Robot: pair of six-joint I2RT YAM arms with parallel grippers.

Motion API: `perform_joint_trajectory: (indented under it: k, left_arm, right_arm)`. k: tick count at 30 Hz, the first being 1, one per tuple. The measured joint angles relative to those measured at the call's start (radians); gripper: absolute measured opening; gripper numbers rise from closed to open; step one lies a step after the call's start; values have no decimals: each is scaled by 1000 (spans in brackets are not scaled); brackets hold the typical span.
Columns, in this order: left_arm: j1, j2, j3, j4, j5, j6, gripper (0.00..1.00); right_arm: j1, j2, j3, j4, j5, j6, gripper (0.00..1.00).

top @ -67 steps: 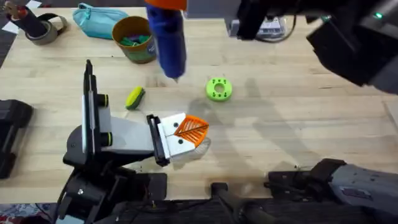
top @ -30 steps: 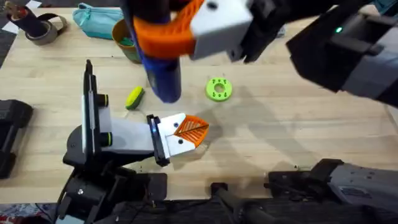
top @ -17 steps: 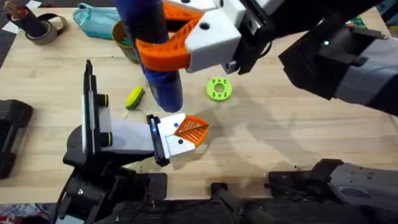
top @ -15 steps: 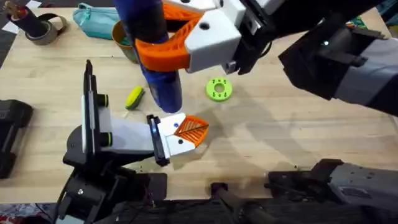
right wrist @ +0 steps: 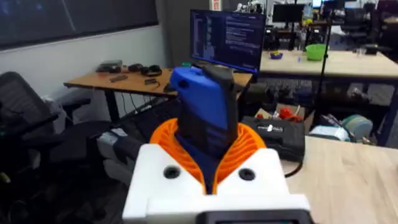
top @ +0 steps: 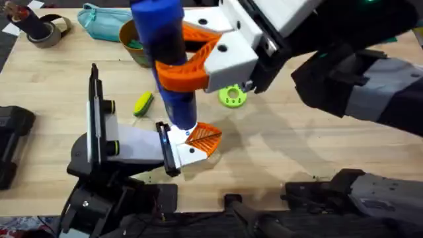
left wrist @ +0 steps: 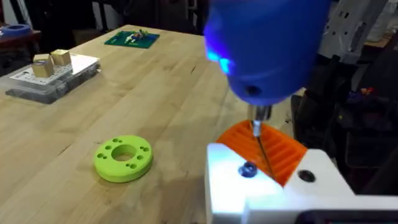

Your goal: Pick up the gripper from the table and insert it into the empty holder that is missing its gripper. Then pick up a screw, insert it into the mounting hole, and use the screwdriver to tighten it. Finally, clean up the table by picking up the vegetable and placing it into the bucket.

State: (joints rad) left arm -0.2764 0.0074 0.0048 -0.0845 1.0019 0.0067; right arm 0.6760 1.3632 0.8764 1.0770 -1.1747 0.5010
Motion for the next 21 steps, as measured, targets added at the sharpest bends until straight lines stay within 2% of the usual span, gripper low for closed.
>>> perform_joint_trajectory:
  k: [13,21]
  left_arm:
    - [0,0,0,0,0,0,13]
    - [0,0,0,0,0,0,13]
  right_arm:
    - [22,0,-25,23,12,37,38]
    - [28,0,-35,18,23,-30,39]
